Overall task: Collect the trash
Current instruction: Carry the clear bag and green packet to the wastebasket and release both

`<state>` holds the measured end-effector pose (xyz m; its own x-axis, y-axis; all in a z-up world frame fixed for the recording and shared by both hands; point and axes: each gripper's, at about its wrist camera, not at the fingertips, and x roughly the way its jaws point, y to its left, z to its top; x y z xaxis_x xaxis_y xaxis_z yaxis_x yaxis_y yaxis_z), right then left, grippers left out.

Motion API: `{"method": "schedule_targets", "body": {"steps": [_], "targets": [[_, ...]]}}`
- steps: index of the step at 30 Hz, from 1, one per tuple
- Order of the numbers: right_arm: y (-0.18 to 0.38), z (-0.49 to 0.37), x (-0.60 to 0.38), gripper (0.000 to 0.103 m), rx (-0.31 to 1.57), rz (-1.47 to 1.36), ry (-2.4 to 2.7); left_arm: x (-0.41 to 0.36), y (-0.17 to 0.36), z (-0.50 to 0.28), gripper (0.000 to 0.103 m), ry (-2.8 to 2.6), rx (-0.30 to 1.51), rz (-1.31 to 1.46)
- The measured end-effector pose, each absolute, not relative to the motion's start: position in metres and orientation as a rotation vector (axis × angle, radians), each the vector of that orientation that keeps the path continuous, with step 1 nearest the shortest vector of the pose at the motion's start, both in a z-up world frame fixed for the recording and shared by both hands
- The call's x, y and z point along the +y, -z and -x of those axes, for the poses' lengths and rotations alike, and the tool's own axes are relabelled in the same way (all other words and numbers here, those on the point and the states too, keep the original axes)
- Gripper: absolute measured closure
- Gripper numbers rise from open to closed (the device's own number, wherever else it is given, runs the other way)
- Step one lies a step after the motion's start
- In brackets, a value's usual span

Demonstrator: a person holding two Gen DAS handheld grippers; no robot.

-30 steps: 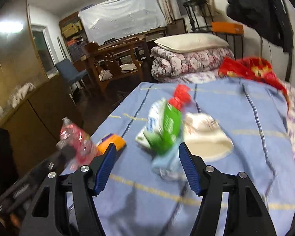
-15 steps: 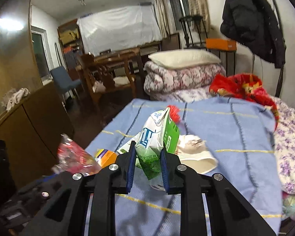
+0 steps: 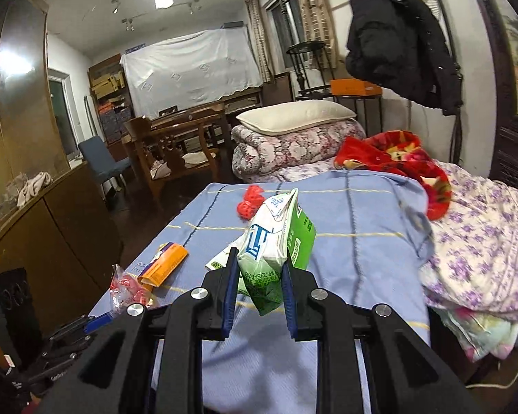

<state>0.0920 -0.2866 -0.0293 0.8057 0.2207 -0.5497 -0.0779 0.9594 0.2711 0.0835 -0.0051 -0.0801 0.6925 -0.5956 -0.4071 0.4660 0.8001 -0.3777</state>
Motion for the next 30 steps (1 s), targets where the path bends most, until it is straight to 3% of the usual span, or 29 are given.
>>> {"method": "schedule_targets", "body": {"steps": [9,19,30], "targets": [[-0.001,-0.012,-0.339,0.080,0.557,-0.236,-0.111,-0.040,0.045,-0.042,0.073,0.651,0.508,0.214],[-0.004,0.088,-0.420,0.080,0.527,-0.233,0.009,-0.139,0.011,0.005,0.073,0.819,0.504,0.086],[0.058,0.147,-0.521,0.080,0.580,-0.348,0.201,-0.299,0.069,0.025,0.072,1.068,0.748,-0.127]]}}
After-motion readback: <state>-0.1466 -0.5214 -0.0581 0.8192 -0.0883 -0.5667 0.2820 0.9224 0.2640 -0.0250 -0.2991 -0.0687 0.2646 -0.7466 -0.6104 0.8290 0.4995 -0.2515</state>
